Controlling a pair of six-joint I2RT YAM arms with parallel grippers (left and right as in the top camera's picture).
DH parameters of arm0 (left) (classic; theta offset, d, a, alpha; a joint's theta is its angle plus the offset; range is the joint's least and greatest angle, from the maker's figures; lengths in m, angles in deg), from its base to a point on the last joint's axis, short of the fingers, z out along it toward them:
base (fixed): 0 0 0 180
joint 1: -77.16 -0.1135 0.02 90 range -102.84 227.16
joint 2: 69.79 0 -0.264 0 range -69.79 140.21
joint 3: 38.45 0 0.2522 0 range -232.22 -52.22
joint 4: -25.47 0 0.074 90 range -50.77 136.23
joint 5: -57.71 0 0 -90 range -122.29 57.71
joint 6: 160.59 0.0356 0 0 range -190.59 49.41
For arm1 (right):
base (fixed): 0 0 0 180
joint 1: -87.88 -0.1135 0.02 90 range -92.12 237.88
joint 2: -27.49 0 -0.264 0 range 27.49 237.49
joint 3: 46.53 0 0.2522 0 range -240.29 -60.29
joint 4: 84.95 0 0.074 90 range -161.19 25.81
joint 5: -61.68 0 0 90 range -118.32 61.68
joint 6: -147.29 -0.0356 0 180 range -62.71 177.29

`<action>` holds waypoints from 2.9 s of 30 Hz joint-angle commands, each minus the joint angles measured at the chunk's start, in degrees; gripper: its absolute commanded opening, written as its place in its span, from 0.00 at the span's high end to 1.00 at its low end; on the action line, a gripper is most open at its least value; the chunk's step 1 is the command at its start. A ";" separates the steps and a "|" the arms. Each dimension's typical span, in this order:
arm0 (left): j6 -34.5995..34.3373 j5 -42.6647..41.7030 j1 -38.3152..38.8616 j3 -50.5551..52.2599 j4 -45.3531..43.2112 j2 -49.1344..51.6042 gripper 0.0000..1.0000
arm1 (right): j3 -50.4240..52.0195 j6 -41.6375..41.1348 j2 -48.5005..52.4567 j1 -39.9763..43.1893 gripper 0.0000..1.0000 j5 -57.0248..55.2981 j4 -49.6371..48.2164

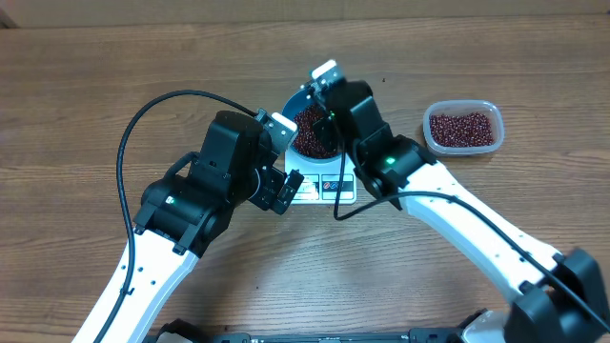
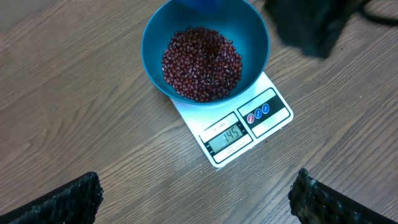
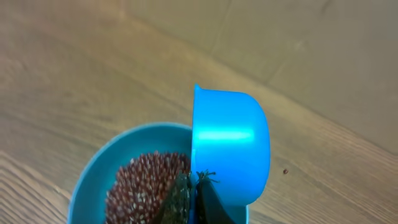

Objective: Scoop item into bowl and weigh 150g on scale
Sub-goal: 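Tip the scoop to pour beans into the teal bowl, then return the scoop to the bean container and scoop again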

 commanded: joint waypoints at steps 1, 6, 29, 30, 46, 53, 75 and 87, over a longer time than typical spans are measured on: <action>0.68 -0.63 -0.33 -1.29 -0.20 0.28 0.00 | -1.57 -3.76 -6.62 -0.11 0.96 -2.95 -1.05; 0.68 -0.63 -0.33 -1.29 -0.20 0.28 0.00 | -1.57 -3.74 -9.99 0.57 0.96 -16.65 -1.66; 0.68 -0.63 -0.33 -1.27 -0.20 0.28 0.00 | -1.46 -12.83 -4.07 25.81 0.96 -12.57 19.58; 0.68 -0.63 -0.33 -1.29 -0.20 0.28 0.01 | -1.46 -12.85 -3.32 25.88 0.96 -12.17 20.06; 0.68 -0.63 -0.33 -1.27 -0.20 0.28 0.01 | -1.44 -15.54 7.41 25.88 0.96 -11.80 25.70; 0.68 -0.63 -0.33 -1.29 -0.20 0.28 0.00 | -1.46 -15.54 8.28 25.88 0.96 -3.54 25.70; 0.68 -0.63 -0.33 -1.29 -0.20 0.28 0.00 | -1.46 -19.82 8.22 43.91 0.96 36.11 23.93; 0.68 -0.63 -0.33 -1.29 -0.20 0.28 0.00 | -1.46 -19.85 8.22 54.18 0.96 48.63 25.29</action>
